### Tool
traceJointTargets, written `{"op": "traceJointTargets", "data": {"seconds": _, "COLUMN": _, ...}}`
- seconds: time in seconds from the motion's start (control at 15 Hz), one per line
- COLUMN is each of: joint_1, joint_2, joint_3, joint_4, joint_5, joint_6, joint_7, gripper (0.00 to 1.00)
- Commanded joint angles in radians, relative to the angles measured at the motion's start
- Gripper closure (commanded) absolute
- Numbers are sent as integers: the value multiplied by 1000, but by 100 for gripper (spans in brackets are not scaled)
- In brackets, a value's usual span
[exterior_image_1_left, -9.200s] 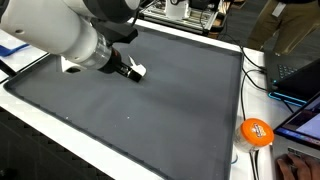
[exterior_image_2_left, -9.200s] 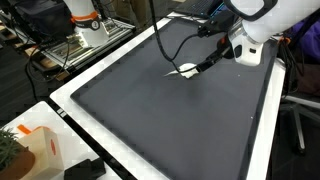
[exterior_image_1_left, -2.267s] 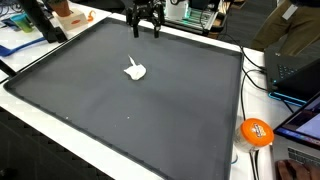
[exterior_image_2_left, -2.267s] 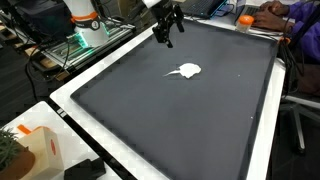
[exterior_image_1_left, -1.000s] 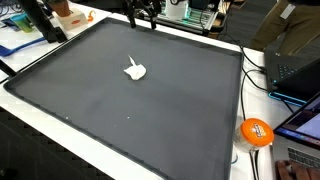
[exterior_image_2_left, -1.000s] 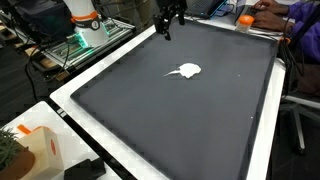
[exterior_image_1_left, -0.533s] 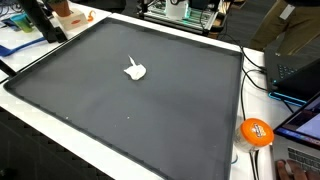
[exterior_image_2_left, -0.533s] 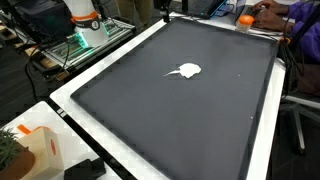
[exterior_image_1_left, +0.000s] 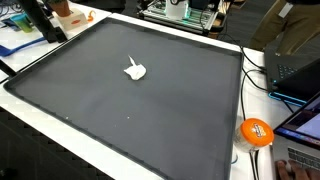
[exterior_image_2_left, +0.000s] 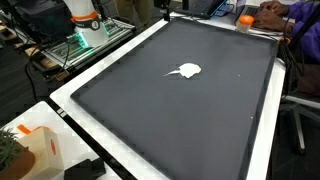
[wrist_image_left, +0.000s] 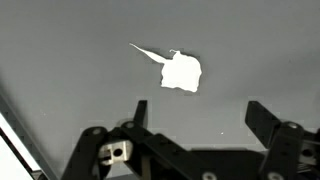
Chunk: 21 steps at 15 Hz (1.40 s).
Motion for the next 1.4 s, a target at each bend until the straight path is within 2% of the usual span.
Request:
{"op": "traceJointTargets", "data": {"seconds": 0.0, "joint_1": 20, "joint_2": -118, "joint_3": -41, "joint_4": -80, "joint_5": 113, "joint_6": 6, "joint_7": -119, "gripper": 0}}
{"op": "traceJointTargets", "data": {"seconds": 0.13, "joint_1": 19, "joint_2": -109, "joint_3": -31, "joint_4": -67, "joint_5": 96, "joint_6": 12, "joint_7": -99, "gripper": 0}}
{"op": "traceJointTargets", "data": {"seconds": 0.27, "joint_1": 5, "joint_2": -84, "joint_3": 2, "joint_4": -50, "joint_5": 22, "joint_6": 38, "joint_7": 17, "gripper": 0}}
{"op": "traceJointTargets", "data": {"seconds": 0.47, "joint_1": 4, "joint_2": 2, "joint_3": 37, "joint_4": 21, "joint_5": -62, "joint_6": -2, "joint_7": 146, "gripper": 0}}
{"op": "traceJointTargets", "data": {"seconds": 0.73, "joint_1": 36, "joint_2": 130, "joint_3": 54, "joint_4": 120, "joint_5": -136, "joint_6": -44, "joint_7": 150, "gripper": 0}}
{"op": "traceJointTargets", "data": {"seconds": 1.07, "joint_1": 74, "joint_2": 288, "joint_3": 35, "joint_4": 255, "joint_5": -230, "joint_6": -128, "joint_7": 2, "gripper": 0}}
{"op": "traceJointTargets", "data": {"seconds": 1.33, "joint_1": 81, "joint_2": 384, "joint_3": 29, "joint_4": 316, "joint_5": -256, "joint_6": -115, "joint_7": -175, "gripper": 0}}
